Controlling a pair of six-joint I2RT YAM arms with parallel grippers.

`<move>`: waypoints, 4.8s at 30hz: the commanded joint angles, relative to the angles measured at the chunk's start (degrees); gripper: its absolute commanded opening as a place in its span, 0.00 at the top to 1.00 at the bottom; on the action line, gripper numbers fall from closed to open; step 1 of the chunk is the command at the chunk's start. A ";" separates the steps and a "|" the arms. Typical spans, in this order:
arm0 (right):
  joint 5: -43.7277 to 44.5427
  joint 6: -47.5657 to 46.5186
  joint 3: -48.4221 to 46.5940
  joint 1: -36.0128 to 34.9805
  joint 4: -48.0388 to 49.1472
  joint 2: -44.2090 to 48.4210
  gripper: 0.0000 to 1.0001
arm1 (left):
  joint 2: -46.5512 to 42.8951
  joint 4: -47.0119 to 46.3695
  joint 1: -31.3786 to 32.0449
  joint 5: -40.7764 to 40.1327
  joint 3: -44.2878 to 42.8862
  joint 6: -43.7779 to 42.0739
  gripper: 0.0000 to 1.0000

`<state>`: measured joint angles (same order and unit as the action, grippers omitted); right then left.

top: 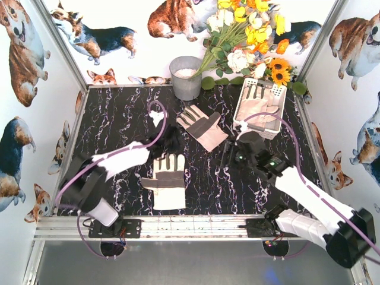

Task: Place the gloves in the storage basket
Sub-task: Adjust the glove at the center of the board, then move the glove to the center of the board, then pair the glove with the glove.

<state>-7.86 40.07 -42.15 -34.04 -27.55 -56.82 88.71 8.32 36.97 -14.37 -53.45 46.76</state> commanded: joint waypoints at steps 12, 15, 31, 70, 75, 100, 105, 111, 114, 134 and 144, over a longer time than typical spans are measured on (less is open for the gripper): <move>1.85 -3.83 -0.17 3.31 -6.00 6.17 0.43 | 24.75 -18.40 -8.66 7.35 -12.33 8.76 0.50; 1.54 -5.92 -0.79 4.15 -6.74 5.19 0.42 | 28.11 -19.10 -9.17 7.32 -15.01 8.78 0.51; -1.55 -7.84 -2.65 9.73 -6.33 1.73 0.42 | 37.72 -19.75 -10.43 10.44 -23.02 9.62 0.98; -13.34 -1.01 15.36 18.93 -2.64 5.97 0.37 | 5.35 -23.92 10.38 12.33 16.73 6.64 1.00; -13.79 -0.42 15.79 18.93 -2.13 6.87 0.38 | 3.77 -25.92 10.45 10.07 18.27 7.07 1.00; -17.64 2.05 14.11 18.92 -3.45 14.91 0.37 | -27.49 11.03 2.09 6.00 18.50 -4.01 0.14; -18.81 2.04 12.79 18.92 -3.53 14.72 0.37 | -34.90 15.55 -10.27 13.19 26.92 -3.26 0.17; -19.24 1.65 12.57 18.97 -4.45 15.12 0.37 | -38.27 19.75 -17.07 13.50 28.32 -5.59 0.24; -19.23 1.83 12.83 18.93 -4.61 15.64 0.37 | -38.15 19.46 -18.59 13.58 29.39 -5.35 0.33; -23.58 -0.17 11.64 18.92 -4.41 13.34 0.37 | -37.73 13.55 -19.92 17.51 30.78 -4.96 1.00; -19.42 0.01 6.45 10.51 3.38 9.50 0.33 | -41.44 15.71 -18.24 27.26 20.58 1.31 1.00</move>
<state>-30.28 41.04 -29.67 -18.33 -30.89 -45.28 47.31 24.12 17.72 8.21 -28.93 44.62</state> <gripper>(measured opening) 0.667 0.014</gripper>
